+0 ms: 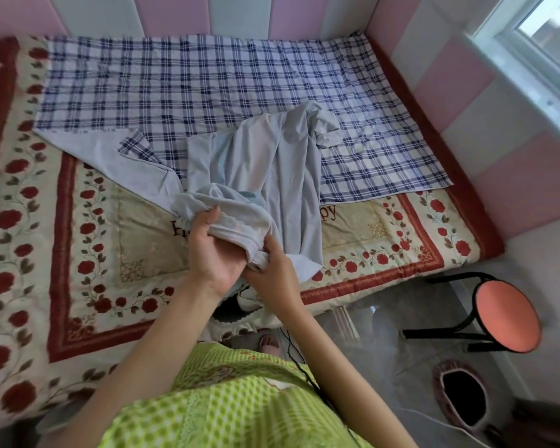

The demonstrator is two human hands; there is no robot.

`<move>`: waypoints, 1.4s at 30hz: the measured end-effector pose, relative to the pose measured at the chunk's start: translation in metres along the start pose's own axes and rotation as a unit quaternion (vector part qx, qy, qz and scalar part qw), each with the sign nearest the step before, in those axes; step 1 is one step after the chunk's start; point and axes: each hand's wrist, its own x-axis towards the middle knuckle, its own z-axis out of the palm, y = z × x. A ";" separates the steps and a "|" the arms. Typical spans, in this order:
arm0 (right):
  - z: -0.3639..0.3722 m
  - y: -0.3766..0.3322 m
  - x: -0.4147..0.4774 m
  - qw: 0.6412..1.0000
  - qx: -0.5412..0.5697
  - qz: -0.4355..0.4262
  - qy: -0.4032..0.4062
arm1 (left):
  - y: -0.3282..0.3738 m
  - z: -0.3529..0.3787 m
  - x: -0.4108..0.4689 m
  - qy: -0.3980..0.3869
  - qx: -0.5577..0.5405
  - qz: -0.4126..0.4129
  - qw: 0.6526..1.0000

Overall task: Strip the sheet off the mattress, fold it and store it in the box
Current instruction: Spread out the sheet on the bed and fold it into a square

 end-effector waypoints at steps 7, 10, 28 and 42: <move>-0.017 0.021 -0.006 0.941 -0.114 -0.196 0.252 | 0.027 -0.012 0.007 0.025 0.190 0.130 0.973; -0.033 0.022 0.001 0.890 -0.112 -0.296 0.329 | 0.039 -0.036 0.002 -0.003 0.300 0.091 0.950; -0.057 0.017 0.021 0.813 -0.201 -0.443 0.320 | 0.060 -0.102 0.005 0.274 0.731 0.204 0.591; -0.046 0.013 0.019 0.850 -0.130 -0.411 0.303 | -0.008 -0.064 -0.026 -0.080 0.734 0.460 0.494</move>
